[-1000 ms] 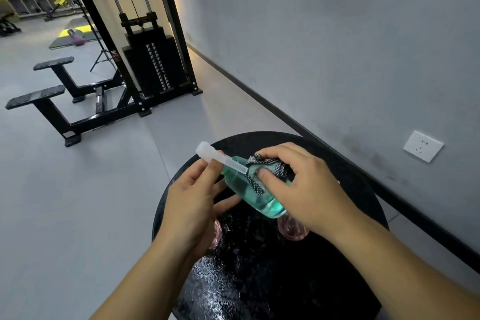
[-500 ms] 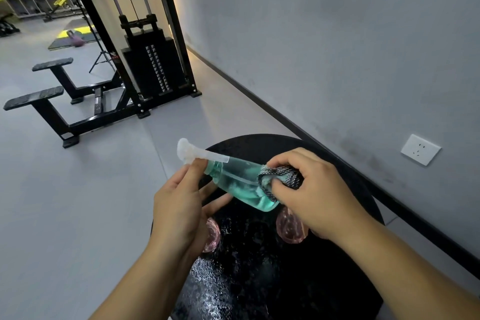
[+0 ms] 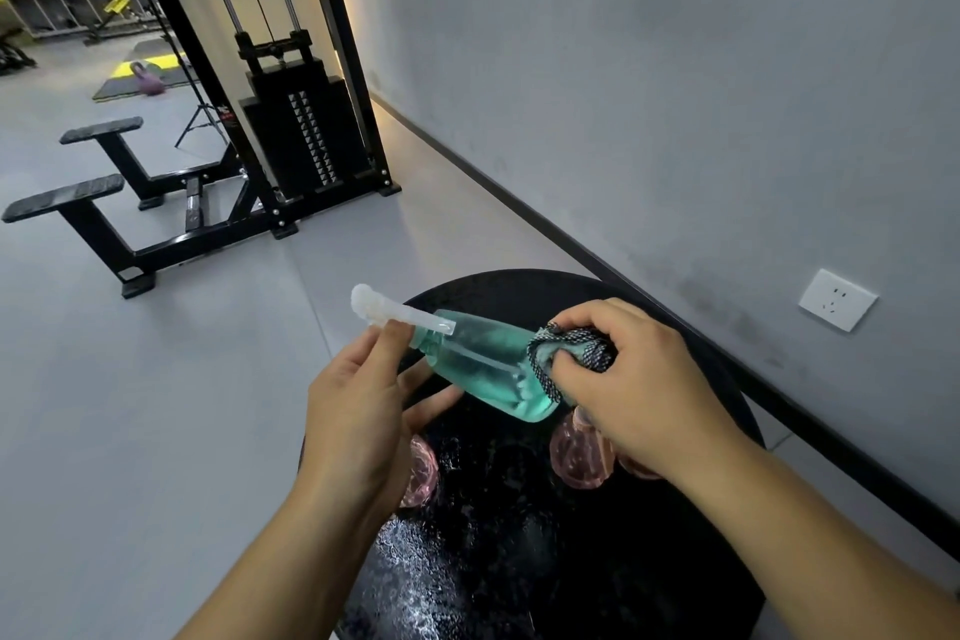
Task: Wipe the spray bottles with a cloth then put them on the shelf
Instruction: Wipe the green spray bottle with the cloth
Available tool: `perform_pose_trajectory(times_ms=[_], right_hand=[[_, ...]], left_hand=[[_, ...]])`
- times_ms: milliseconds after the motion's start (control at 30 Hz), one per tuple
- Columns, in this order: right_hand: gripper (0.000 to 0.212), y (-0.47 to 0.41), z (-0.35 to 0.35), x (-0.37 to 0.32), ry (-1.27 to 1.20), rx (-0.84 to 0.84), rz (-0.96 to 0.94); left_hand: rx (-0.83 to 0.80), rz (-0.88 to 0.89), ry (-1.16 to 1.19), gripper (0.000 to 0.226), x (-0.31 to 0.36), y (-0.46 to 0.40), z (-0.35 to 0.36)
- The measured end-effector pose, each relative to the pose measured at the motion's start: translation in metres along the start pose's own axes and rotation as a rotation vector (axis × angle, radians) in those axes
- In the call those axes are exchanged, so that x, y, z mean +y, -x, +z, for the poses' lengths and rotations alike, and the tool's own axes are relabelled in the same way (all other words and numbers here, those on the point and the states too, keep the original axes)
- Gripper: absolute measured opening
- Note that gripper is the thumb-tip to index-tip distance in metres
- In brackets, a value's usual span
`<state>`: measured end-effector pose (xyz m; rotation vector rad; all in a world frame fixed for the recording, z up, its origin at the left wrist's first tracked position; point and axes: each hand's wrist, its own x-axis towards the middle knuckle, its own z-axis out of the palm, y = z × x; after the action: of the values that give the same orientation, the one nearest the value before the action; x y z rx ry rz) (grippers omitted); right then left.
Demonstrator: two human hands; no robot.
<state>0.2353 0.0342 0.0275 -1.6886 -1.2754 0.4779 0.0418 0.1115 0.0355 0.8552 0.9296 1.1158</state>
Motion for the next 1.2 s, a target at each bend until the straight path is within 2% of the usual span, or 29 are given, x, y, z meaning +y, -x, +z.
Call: perform_pose_trajectory(times_ms=[167,367,567,733,900,1100,1200], right_hand=[[0.02,0.005,0.002,-0.012,0.016,-0.03,-0.121],[0.018,0.0,-0.001,-0.001,-0.007,0.014,0.002],[0.022,0.003,0.001,-0.009,0.014,-0.007,-0.063],[0.019,-0.003,-0.005,0.001,0.052,-0.021,0.063],[0.022,0.002,-0.001,-0.008,0.045,-0.035,-0.058],[0.027,-0.002,0.0,-0.009,0.052,-0.027,-0.023],[0.026,-0.001,0.007,-0.017,0.005,-0.012,-0.064]], left_hand=[[-0.074,0.024,-0.02,0.019,-0.002,0.003,0.001],[-0.064,0.032,0.003,0.017,-0.002,0.002,0.001],[-0.085,0.015,-0.015,0.019,-0.003,0.005,0.004],[-0.085,0.034,-0.027,0.018,-0.002,0.003,0.0],[-0.142,0.048,-0.065,0.021,-0.007,0.004,0.002],[-0.175,0.061,-0.099,0.026,-0.008,0.006,0.003],[-0.189,0.077,-0.158,0.019,-0.014,0.009,0.006]])
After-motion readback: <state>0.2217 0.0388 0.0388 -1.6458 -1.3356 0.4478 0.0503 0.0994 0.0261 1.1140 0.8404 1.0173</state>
